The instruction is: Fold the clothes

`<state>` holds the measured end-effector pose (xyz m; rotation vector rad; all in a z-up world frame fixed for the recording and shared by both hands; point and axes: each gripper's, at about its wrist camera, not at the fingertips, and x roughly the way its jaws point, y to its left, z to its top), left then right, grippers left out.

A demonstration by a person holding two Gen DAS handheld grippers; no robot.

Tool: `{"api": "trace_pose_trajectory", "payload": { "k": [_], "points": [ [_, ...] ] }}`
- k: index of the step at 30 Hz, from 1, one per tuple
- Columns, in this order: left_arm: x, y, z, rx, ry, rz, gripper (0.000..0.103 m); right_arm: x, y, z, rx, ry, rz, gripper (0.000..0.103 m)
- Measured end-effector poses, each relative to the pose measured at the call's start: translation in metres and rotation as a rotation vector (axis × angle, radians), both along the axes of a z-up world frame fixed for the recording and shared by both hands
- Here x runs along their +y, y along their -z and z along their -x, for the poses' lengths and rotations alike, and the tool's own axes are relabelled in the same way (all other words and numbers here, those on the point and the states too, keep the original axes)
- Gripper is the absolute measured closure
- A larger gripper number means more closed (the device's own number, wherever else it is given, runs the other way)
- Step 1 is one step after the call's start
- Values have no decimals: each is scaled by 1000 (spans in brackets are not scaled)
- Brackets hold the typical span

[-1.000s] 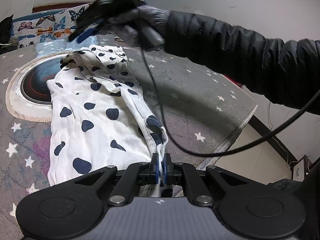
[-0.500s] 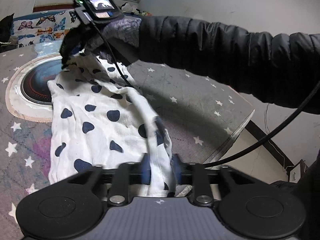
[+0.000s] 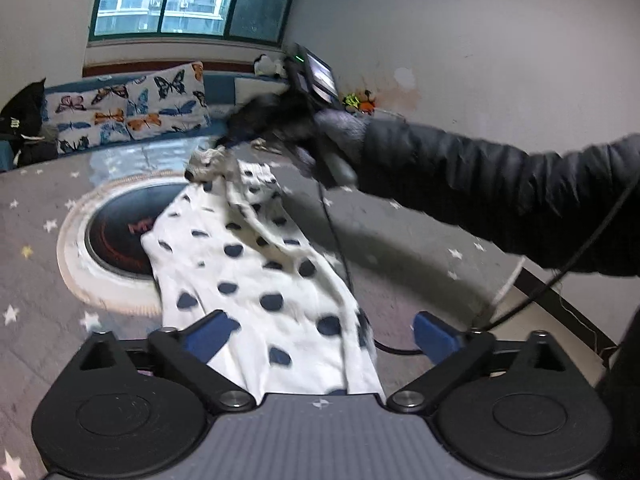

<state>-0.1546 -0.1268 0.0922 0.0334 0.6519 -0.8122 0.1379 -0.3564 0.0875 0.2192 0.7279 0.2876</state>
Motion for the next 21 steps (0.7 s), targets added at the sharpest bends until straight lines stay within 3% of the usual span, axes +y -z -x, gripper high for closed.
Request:
{"api": "trace_pose_trajectory", "payload": {
  "k": [3, 6, 8, 10, 16, 21],
  "points": [
    [-6, -1, -13, -7, -27, -3, 0, -27, 7, 1, 34, 70, -3, 90],
    [-10, 1, -30, -1, -69, -5, 0, -35, 6, 4, 39, 61, -20, 89],
    [-13, 5, -43, 17, -107, -9, 0, -29, 2, 6, 26, 21, -26, 79],
    [-16, 10, -54, 36, -139, -10, 0, -10, -2, 6, 13, -44, -1, 75],
    [-23, 28, -70, 70, -188, -26, 0, 63, -6, 7, 18, -257, 108, 74],
    [-30, 43, -67, 74, -184, -56, 1, 114, 7, 4, 22, -314, 288, 74]
  ]
}}
